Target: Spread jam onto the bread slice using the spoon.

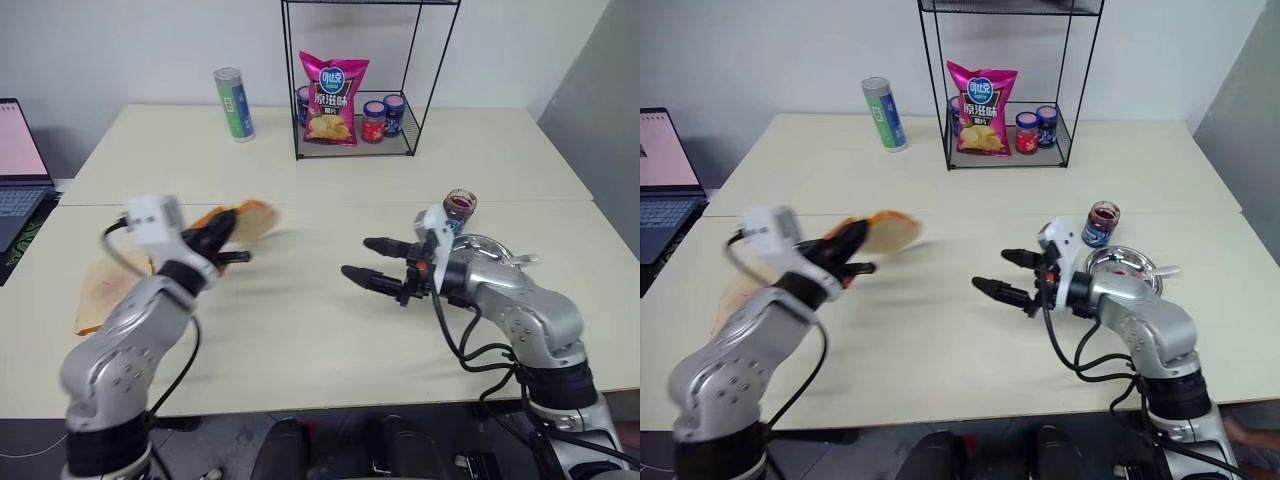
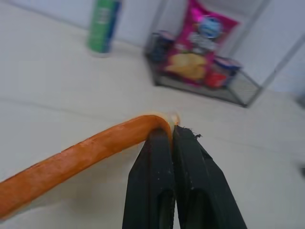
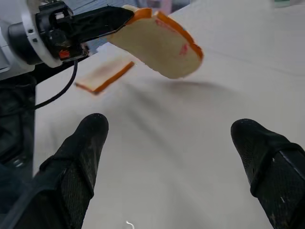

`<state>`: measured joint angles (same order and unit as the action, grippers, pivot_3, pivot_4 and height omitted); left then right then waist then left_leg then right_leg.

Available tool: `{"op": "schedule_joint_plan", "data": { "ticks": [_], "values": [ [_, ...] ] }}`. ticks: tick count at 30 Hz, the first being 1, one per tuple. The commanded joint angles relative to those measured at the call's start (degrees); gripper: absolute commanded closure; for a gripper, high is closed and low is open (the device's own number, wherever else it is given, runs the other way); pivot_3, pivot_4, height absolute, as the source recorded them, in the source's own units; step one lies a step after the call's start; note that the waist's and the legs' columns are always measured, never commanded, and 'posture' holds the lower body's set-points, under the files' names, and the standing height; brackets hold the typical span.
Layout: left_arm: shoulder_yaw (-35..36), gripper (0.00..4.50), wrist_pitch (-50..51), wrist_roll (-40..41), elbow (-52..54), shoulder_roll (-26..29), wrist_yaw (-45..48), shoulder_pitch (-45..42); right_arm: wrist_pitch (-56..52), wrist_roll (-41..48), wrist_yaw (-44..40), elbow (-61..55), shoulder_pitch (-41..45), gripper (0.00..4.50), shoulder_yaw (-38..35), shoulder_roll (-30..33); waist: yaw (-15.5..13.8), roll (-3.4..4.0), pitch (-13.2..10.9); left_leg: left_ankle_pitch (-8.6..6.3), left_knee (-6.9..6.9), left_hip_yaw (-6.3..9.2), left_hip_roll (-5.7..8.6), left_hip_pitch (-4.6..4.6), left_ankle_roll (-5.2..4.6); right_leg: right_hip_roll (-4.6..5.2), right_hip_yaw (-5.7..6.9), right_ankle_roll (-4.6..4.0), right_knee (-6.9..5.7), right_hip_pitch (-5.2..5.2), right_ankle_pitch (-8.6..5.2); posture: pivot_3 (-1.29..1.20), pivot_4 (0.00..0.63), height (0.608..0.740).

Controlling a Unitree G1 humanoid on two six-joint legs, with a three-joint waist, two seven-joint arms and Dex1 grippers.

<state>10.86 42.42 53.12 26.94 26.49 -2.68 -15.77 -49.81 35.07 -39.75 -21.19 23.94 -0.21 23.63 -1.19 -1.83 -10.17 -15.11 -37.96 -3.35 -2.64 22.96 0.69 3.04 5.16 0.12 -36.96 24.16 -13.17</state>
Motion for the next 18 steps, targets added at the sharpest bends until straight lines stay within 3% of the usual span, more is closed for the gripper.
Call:
{"op": "schedule_joint_plan", "data": {
  "ticks": [1, 7, 18],
  "values": [
    [-9.62, 4.47, 2.56, -4.14, -3.54, 0.16, 8.25, -2.78, -3.72, 4.13, 5.11, -9.25, -4.37, 0.00, -5.88, 1.10, 0.05, 0.00, 0.00, 0.00, 0.02, 0.01, 0.04, 0.00, 0.01, -0.04, 0.03, 0.01, -0.01, 0.00, -0.01, 0.00, 0.150, 0.740],
    [-22.25, 4.47, 6.77, -10.54, -7.59, 6.47, 22.67, -1.05, -6.04, 6.95, 11.66, -16.17, -11.02, 0.00, -8.67, 0.20, 0.70, 0.02, -0.01, -0.04, 0.06, 0.02, -0.02, -0.02, 0.08, -0.27, 0.02, 0.23, -0.03, 0.07, -0.23, 0.00, 0.150, 0.740],
    [-23.32, 4.47, 8.54, -10.99, -5.60, 10.15, 37.33, -0.43, -3.95, 7.28, 13.38, -14.24, -11.04, 0.00, -6.85, 0.61, 0.73, 0.06, -0.04, 0.00, -0.03, 0.08, -0.07, -0.03, 0.11, -0.08, -0.05, 0.19, -0.04, 0.04, -0.27, 0.00, 0.150, 0.740]
  ]
}}
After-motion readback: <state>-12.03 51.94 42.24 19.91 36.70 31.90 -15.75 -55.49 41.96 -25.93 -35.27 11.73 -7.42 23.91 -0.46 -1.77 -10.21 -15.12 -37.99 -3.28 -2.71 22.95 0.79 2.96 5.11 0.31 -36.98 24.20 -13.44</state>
